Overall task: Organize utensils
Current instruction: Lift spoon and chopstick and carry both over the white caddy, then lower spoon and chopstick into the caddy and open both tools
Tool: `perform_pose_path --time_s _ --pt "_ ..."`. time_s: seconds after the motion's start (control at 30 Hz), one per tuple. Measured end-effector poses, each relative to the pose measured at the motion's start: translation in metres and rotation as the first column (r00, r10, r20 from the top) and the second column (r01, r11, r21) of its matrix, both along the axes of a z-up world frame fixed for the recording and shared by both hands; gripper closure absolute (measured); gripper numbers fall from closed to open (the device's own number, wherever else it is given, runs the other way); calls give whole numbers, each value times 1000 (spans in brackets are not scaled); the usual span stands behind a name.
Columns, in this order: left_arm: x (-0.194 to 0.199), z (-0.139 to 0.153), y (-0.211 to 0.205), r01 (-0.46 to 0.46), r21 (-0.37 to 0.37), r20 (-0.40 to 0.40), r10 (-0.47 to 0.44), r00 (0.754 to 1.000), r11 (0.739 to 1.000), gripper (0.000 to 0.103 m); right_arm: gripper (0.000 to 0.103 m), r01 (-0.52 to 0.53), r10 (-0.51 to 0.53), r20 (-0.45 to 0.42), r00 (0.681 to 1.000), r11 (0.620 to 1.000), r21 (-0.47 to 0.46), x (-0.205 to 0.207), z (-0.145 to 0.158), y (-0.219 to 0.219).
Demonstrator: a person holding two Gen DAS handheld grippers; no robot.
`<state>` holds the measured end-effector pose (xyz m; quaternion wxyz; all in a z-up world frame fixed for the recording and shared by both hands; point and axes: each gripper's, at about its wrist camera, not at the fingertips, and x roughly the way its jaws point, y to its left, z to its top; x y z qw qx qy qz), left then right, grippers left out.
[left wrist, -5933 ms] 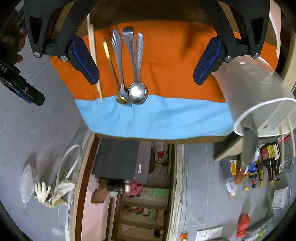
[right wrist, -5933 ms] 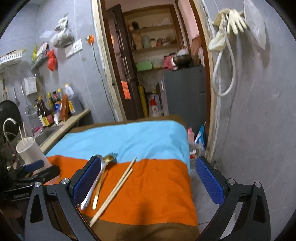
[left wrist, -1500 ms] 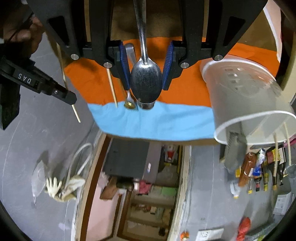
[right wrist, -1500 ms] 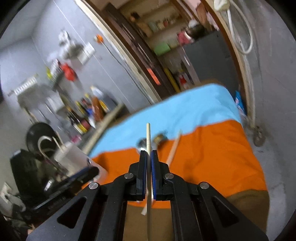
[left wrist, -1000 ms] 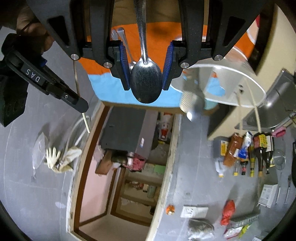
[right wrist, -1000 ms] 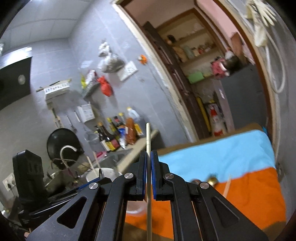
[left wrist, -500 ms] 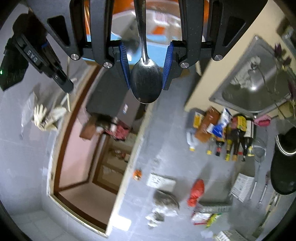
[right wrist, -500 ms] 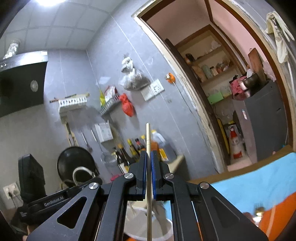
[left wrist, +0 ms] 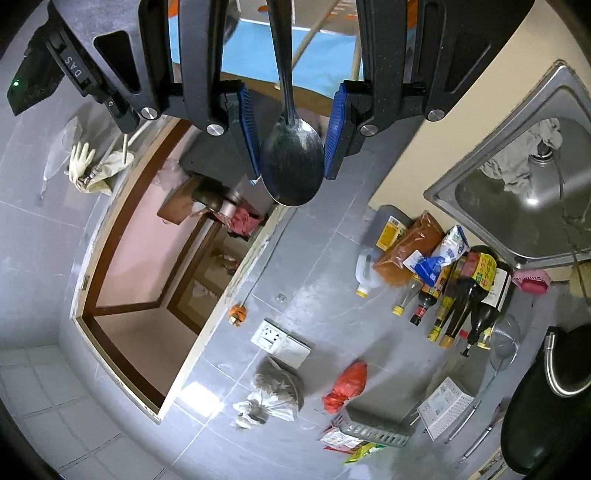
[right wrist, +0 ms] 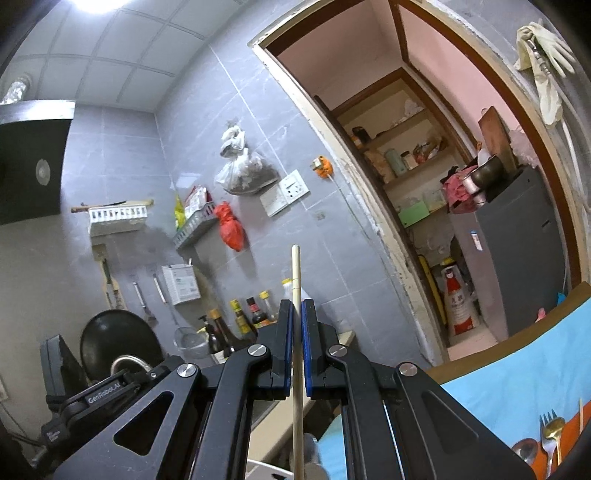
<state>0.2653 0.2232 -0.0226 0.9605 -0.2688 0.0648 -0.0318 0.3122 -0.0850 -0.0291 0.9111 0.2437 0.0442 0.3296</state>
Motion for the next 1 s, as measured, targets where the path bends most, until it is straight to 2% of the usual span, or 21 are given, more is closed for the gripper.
perform_pose_path --time_s 0.3,0.43,0.63,0.87,1.0 --pt "-5 -18 -14 -91 73 54 88 995 993 74 100 74 -73 21 997 997 -26 -1 -19 6" --pt "-7 -27 -16 -104 78 63 99 993 992 74 100 100 -97 54 994 993 -57 -8 -24 10" --pt "-15 -37 -21 -129 84 72 123 990 988 74 100 86 -79 64 995 990 -113 -14 -31 16" --pt "-21 -39 -35 -108 153 42 102 994 982 74 100 68 -63 40 997 987 -144 -19 -35 15" --pt "-26 -40 -40 -82 165 11 81 997 983 74 99 48 -47 10 999 985 -166 -23 -37 14"
